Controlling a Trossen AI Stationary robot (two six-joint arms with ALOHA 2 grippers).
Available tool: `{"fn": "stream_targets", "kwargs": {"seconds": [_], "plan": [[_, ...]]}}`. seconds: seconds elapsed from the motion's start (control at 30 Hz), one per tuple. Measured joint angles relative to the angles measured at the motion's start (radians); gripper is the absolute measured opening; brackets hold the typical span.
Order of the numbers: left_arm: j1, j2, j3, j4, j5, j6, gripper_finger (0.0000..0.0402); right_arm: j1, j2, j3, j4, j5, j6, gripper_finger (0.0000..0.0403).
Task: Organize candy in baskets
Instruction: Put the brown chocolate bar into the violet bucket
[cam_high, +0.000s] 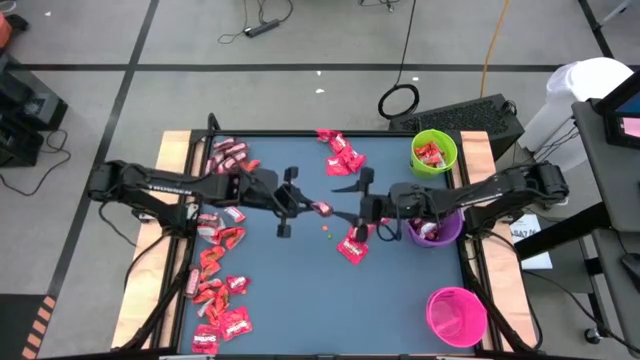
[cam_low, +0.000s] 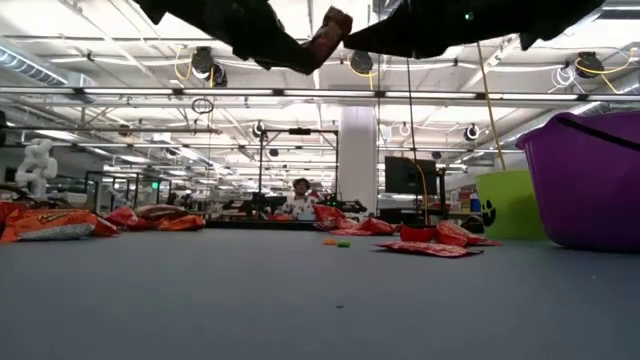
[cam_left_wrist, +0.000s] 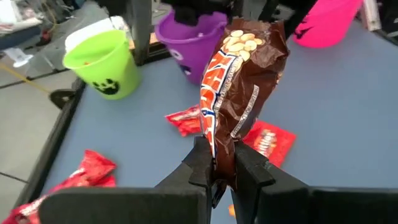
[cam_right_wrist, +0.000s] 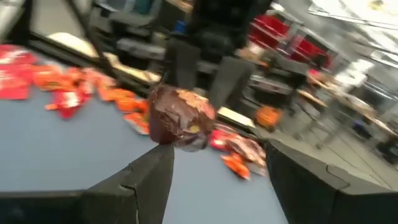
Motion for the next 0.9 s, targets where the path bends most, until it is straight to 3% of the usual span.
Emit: {"fn": "stream_targets", "kwargs": {"seconds": [0.13,0.47,0.63,0.9], "plan": [[-0.018,0.000,0.000,0.010,-0.023,-0.002,0.0035,0.004,0.040,0.000,0.019,-0.154,-0.018,0.0242],[-0.018,0.000,0.002,0.016,-0.027,-0.003,0.0036,0.005,0.115,0.000,0.217,-0.150,-0.084,0.0234],[-0.018,0.000,0.002,0.015,-0.027,-0.002,0.0036,0.003,0.128,0.000,0.260,-0.149,-0.108,0.0189],[-0.018,0.000,0.002,0.009,-0.019,-0.003,0.0036,-0.001,0.128,0.000,0.271,-0.143,-0.102,0.0085]]}}
